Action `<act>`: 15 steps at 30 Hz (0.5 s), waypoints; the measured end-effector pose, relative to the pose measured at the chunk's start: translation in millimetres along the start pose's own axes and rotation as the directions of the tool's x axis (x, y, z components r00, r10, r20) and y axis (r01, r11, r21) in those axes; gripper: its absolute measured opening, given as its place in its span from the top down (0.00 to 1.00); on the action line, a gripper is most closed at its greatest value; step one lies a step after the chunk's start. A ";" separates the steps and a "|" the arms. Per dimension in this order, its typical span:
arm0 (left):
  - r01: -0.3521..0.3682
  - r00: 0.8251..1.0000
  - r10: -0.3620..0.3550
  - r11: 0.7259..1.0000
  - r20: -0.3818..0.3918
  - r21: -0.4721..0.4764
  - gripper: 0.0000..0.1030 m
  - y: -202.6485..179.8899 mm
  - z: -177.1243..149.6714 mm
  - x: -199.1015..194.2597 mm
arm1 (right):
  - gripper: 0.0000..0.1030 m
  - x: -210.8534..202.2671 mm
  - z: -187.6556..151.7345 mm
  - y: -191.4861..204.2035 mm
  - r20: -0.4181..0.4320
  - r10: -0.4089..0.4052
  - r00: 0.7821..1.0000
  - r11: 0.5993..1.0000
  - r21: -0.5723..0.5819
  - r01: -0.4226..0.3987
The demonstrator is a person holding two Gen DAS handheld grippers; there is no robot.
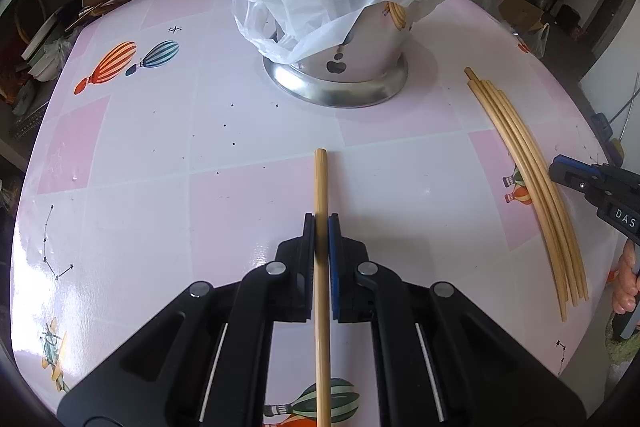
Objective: Organize utensils
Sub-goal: 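Grasp a wooden chopstick with the right tool while the left tool holds its chopstick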
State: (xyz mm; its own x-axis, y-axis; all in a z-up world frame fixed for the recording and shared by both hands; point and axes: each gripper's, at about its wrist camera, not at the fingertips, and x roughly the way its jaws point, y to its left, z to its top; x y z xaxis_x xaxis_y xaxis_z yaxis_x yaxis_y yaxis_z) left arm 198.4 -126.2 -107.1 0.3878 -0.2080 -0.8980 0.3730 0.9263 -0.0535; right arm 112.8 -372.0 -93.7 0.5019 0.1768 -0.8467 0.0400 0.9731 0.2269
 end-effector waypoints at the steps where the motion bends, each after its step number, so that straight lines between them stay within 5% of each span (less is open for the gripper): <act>1: 0.002 1.000 -0.002 1.000 0.000 -0.001 0.95 0.3 0.0 -0.2 | 0.89 1.5 0.6 0.7 -0.005 -0.004 1.000 1.000 -0.004 0.004; 15: 0.018 1.000 -0.018 1.000 0.000 -0.011 0.95 1.7 -0.5 -0.4 | 0.93 -5.1 -16.4 9.9 -0.070 -0.077 0.995 0.996 -0.039 0.074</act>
State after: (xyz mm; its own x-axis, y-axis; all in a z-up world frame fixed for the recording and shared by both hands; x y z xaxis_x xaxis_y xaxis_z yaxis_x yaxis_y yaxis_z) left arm 198.5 -124.4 -107.0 0.3810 -0.2249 -0.8968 0.3706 0.9258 -0.0747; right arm 96.5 -360.9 -95.0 0.4360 0.1113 -0.8930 0.0432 0.9886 0.1444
